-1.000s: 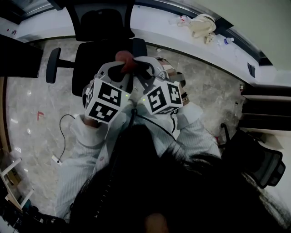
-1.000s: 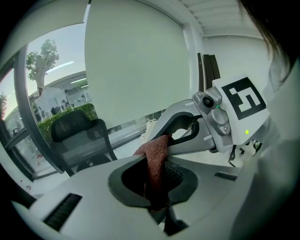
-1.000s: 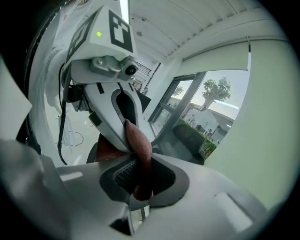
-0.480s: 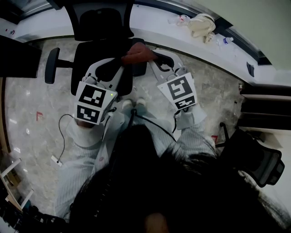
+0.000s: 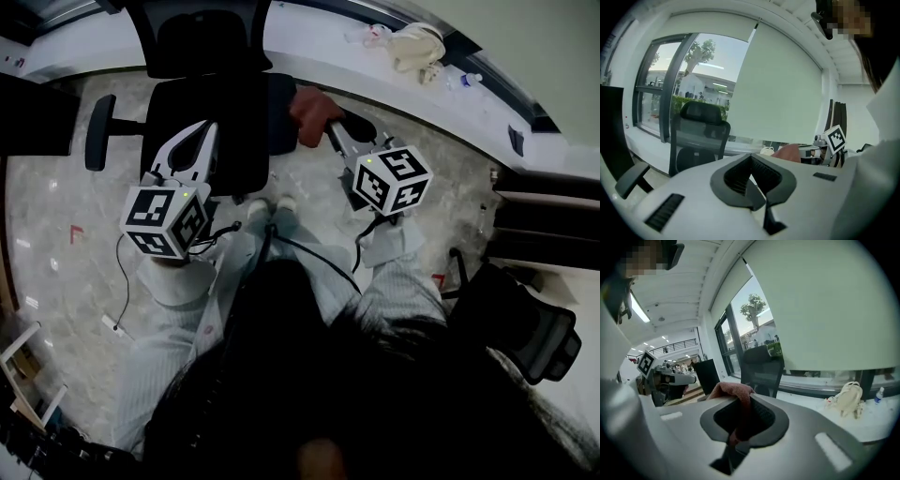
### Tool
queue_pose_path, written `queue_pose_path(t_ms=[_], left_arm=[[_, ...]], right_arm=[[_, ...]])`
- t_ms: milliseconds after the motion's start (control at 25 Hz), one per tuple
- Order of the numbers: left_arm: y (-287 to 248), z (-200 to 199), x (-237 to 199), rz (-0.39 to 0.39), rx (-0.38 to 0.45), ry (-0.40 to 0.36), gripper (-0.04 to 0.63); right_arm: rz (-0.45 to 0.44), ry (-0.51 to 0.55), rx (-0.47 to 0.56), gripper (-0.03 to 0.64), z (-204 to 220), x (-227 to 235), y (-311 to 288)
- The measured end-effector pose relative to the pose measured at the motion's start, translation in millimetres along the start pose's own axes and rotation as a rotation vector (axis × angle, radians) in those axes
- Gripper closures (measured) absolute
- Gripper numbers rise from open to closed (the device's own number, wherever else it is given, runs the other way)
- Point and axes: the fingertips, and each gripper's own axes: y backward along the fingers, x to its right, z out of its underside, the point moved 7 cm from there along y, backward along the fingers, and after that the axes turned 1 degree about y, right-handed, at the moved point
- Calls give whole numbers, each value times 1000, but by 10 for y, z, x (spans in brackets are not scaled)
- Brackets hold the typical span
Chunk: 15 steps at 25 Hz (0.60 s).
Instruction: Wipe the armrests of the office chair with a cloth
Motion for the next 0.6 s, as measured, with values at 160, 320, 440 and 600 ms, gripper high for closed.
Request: queue_pose_path(t_ms=[160, 320, 440, 600], left_arm=[[-17, 211, -131, -34, -6, 39, 592], [12, 442, -303, -103, -44, 53, 592], [33, 574, -426, -158, -71, 67, 592], [127, 693, -701, -234, -92, 98, 592]], right_arm=[[11, 18, -92, 591, 158, 246, -502], [40, 121, -140, 591, 243, 531, -1240], [52, 210, -154, 591, 266, 747, -1750], [51, 249, -214, 591, 492, 929, -2357]])
